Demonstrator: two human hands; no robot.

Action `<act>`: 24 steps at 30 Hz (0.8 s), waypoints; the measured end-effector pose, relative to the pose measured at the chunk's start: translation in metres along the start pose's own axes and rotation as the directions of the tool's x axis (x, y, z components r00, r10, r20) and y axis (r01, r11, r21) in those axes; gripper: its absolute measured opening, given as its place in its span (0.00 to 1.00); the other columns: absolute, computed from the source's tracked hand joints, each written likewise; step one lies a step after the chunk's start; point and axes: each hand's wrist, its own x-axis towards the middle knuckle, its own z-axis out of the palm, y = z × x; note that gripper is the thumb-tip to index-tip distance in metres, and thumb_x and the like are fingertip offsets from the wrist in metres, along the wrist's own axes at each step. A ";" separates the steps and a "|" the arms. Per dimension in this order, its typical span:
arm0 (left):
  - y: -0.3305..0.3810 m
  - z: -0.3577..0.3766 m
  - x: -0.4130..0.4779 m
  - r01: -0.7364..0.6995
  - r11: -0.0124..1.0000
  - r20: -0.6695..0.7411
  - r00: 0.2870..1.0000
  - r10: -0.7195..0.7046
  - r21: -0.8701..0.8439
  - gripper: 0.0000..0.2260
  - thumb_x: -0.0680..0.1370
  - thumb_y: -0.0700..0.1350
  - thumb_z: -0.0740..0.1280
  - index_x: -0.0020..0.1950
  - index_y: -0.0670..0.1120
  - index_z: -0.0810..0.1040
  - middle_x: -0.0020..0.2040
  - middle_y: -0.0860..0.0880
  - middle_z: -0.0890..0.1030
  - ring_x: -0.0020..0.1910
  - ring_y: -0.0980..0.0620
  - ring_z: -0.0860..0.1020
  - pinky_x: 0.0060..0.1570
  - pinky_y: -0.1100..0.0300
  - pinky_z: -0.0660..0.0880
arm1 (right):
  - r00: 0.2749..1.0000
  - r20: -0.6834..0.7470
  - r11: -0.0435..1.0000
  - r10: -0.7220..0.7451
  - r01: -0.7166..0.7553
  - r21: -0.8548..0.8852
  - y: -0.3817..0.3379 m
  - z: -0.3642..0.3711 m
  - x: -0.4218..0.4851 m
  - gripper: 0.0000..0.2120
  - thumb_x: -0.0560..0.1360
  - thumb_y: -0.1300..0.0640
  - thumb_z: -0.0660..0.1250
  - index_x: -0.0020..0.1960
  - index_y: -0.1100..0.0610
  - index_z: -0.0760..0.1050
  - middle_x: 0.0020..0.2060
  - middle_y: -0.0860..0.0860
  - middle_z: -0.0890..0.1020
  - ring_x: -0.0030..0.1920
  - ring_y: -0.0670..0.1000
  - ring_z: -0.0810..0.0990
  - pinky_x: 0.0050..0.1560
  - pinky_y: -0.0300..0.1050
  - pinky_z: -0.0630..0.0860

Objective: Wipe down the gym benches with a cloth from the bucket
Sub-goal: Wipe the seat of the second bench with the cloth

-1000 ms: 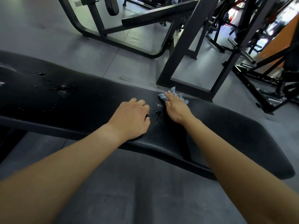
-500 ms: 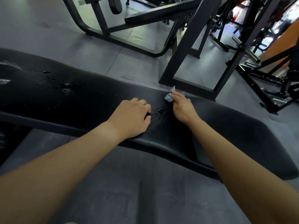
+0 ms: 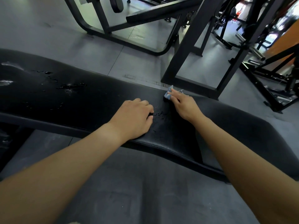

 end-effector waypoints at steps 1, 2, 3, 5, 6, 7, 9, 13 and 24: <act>0.000 0.000 0.000 0.001 1.000 0.000 1.000 -0.001 0.001 0.14 0.83 0.53 0.60 0.63 0.51 0.80 0.58 0.53 0.81 0.55 0.51 0.77 0.58 0.50 0.75 | 1.000 -0.013 0.999 0.025 -0.024 0.022 -0.002 0.003 0.009 0.17 0.85 0.47 0.57 0.70 0.46 0.76 0.75 0.44 0.71 0.77 0.54 0.65 0.79 0.55 0.56; 0.000 0.000 0.000 0.003 1.000 0.001 1.000 -0.003 -0.001 0.15 0.83 0.53 0.60 0.63 0.51 0.80 0.58 0.53 0.81 0.55 0.51 0.77 0.58 0.50 0.75 | 0.999 -0.023 0.999 0.038 -0.038 0.033 -0.005 0.006 0.017 0.16 0.85 0.48 0.57 0.67 0.47 0.78 0.72 0.46 0.75 0.74 0.55 0.69 0.76 0.52 0.60; -0.001 0.000 0.000 0.004 1.000 0.003 1.000 -0.004 -0.003 0.15 0.83 0.53 0.59 0.64 0.51 0.80 0.58 0.53 0.81 0.55 0.51 0.77 0.58 0.51 0.75 | 0.998 -0.029 0.998 0.047 -0.046 0.031 -0.008 0.008 0.021 0.16 0.85 0.49 0.57 0.66 0.50 0.79 0.69 0.48 0.77 0.71 0.56 0.72 0.72 0.50 0.63; -0.001 0.000 0.001 0.003 1.000 -0.001 1.000 -0.003 -0.005 0.15 0.83 0.53 0.59 0.64 0.52 0.80 0.58 0.54 0.82 0.56 0.52 0.77 0.58 0.51 0.75 | 0.998 -0.046 0.999 0.038 -0.038 0.012 -0.013 0.012 0.021 0.17 0.85 0.51 0.57 0.68 0.51 0.78 0.72 0.49 0.75 0.72 0.54 0.71 0.72 0.47 0.62; -0.001 0.000 0.001 0.002 1.000 -0.003 1.000 -0.002 -0.009 0.15 0.83 0.53 0.60 0.63 0.52 0.81 0.58 0.54 0.82 0.55 0.52 0.77 0.58 0.51 0.75 | 0.999 -0.046 1.000 0.015 -0.015 0.007 -0.017 0.012 0.016 0.17 0.85 0.52 0.57 0.71 0.50 0.76 0.75 0.47 0.71 0.75 0.51 0.68 0.74 0.46 0.59; -0.002 0.000 0.002 0.003 1.000 -0.006 1.000 -0.003 -0.010 0.14 0.83 0.53 0.60 0.63 0.52 0.81 0.58 0.54 0.82 0.55 0.52 0.77 0.58 0.51 0.75 | 0.999 -0.039 1.000 -0.021 0.021 0.008 -0.019 0.012 0.008 0.18 0.85 0.52 0.58 0.72 0.50 0.75 0.76 0.46 0.69 0.77 0.49 0.65 0.76 0.47 0.56; -0.002 -0.001 0.004 0.006 1.000 -0.014 1.000 -0.006 -0.012 0.14 0.83 0.52 0.60 0.62 0.52 0.82 0.57 0.54 0.82 0.54 0.52 0.77 0.57 0.51 0.75 | 0.994 -0.012 0.994 -0.111 0.111 0.007 -0.021 0.013 -0.013 0.17 0.85 0.53 0.59 0.73 0.50 0.75 0.76 0.44 0.68 0.77 0.46 0.63 0.78 0.48 0.56; -0.003 0.000 0.005 0.004 1.000 -0.023 1.000 -0.004 -0.018 0.14 0.83 0.52 0.60 0.62 0.52 0.82 0.57 0.54 0.82 0.54 0.52 0.77 0.57 0.52 0.75 | 0.978 0.023 0.979 -0.205 0.205 0.003 -0.019 0.007 -0.041 0.17 0.85 0.54 0.60 0.72 0.48 0.75 0.75 0.41 0.68 0.76 0.41 0.63 0.77 0.41 0.58; 0.004 -0.008 -0.029 0.013 1.000 0.052 0.999 -0.014 0.012 0.20 0.85 0.56 0.58 0.73 0.49 0.74 0.74 0.48 0.73 0.75 0.48 0.69 0.75 0.48 0.65 | 0.999 -0.025 0.999 0.036 -0.037 -0.040 -0.045 0.023 -0.021 0.18 0.86 0.53 0.56 0.75 0.49 0.71 0.79 0.47 0.64 0.79 0.52 0.60 0.76 0.50 0.51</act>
